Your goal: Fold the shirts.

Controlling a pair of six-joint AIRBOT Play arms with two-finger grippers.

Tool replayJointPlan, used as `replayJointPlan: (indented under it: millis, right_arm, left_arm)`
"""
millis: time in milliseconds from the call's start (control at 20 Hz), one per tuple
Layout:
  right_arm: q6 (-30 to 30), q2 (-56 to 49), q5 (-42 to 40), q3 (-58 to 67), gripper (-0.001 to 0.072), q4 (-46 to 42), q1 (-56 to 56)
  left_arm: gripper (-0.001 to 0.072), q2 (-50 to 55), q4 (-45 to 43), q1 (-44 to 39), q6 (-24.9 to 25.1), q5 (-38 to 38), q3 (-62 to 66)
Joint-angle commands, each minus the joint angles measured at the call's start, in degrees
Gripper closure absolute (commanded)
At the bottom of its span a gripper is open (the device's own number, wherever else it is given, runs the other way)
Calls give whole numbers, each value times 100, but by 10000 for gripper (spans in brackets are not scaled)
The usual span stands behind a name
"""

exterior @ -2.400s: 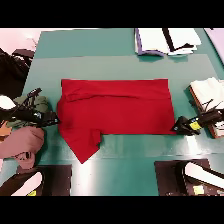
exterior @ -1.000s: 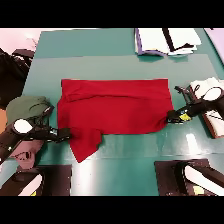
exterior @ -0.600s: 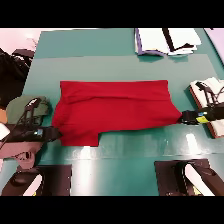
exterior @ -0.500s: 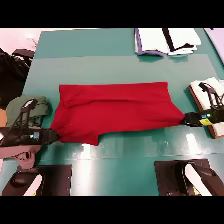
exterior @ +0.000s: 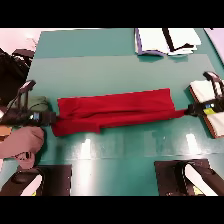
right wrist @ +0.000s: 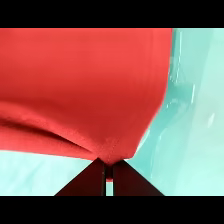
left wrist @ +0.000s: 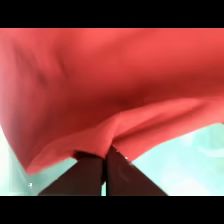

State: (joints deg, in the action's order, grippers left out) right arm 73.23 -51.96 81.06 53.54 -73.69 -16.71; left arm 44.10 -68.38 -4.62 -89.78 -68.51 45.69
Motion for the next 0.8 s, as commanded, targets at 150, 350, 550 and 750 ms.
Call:
replayJointPlan:
  millis: [150,350,550,750]
  right_arm:
    - [236,-2371,-463,1692,694,20,662]
    - [289,-3517,-450,2610,694,22,920]
    - [348,-4197,-385,3257,687,234,905]
    - [133,-4354,-358,3574,341,881,476]
  left_arm:
    - [682,2553,-243,2,485,1309,1405]
    - [682,3314,-245,2,538,1714,1860]
    - [586,3381,-238,2,533,1875,1891]
    - [159,3379,-240,2,433,1279,2302]
